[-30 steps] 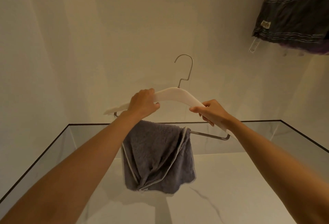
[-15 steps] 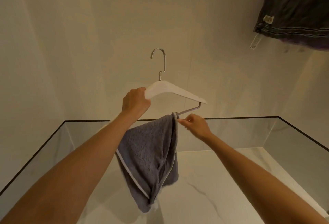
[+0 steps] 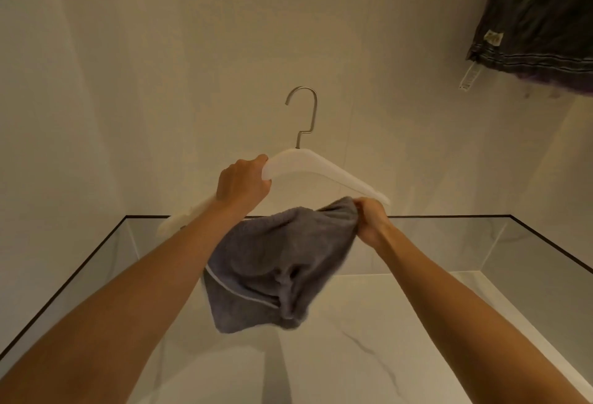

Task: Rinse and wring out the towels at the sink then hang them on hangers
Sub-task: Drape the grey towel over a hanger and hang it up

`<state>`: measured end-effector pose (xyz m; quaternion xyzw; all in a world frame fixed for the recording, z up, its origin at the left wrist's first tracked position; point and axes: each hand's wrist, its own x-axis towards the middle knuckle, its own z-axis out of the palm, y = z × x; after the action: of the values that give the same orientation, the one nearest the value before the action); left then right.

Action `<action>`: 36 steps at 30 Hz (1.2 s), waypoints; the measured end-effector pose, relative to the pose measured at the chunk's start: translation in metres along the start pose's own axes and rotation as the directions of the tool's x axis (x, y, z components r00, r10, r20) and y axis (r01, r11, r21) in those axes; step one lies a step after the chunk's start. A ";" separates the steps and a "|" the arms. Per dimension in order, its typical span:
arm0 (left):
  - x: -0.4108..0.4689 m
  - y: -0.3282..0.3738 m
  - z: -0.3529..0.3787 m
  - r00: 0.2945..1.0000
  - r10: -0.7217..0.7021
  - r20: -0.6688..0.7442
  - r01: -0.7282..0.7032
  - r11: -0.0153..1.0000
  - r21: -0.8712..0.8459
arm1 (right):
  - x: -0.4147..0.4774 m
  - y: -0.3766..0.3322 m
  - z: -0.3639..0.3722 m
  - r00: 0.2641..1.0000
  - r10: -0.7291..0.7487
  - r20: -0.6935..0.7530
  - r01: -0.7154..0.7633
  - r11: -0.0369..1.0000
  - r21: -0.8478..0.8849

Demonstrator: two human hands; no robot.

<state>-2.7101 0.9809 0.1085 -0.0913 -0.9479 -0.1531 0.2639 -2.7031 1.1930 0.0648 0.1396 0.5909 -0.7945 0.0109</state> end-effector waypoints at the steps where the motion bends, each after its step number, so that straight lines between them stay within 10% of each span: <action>1: -0.001 0.001 -0.001 1.000 0.010 0.004 -0.010 1.000 0.003 | 0.000 -0.003 0.000 0.999 0.025 -0.036 -0.026 0.999 -0.034; 6: -0.008 0.002 0.004 1.000 -0.001 0.009 0.001 0.999 -0.040 | 0.004 -0.006 -0.009 0.985 -0.140 -0.103 0.047 0.786 -0.617; 10: -0.008 -0.001 0.003 0.998 -0.063 -0.004 0.062 0.993 -0.104 | 0.003 -0.003 -0.031 0.988 -0.059 -0.143 0.047 0.995 -0.085; 13: -0.004 0.000 -0.002 0.997 -0.076 -0.028 0.073 0.992 -0.105 | 0.002 0.000 -0.040 0.998 -0.019 -0.052 0.035 0.947 0.320; 23: -0.013 0.006 0.004 0.998 -0.066 -0.014 0.065 0.996 -0.053 | -0.001 -0.010 -0.063 0.977 -0.150 -0.150 0.121 0.975 -0.186; 36: -0.013 0.016 -0.005 0.994 0.003 -0.111 -0.012 0.997 -0.081 | -0.002 -0.008 -0.077 0.881 -0.081 -0.466 0.012 0.989 -0.149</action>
<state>-2.6924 0.9926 0.1095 -0.0968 -0.9245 -0.1954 0.3125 -2.6864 1.2679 0.0524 0.3129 0.6339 -0.6929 -0.1420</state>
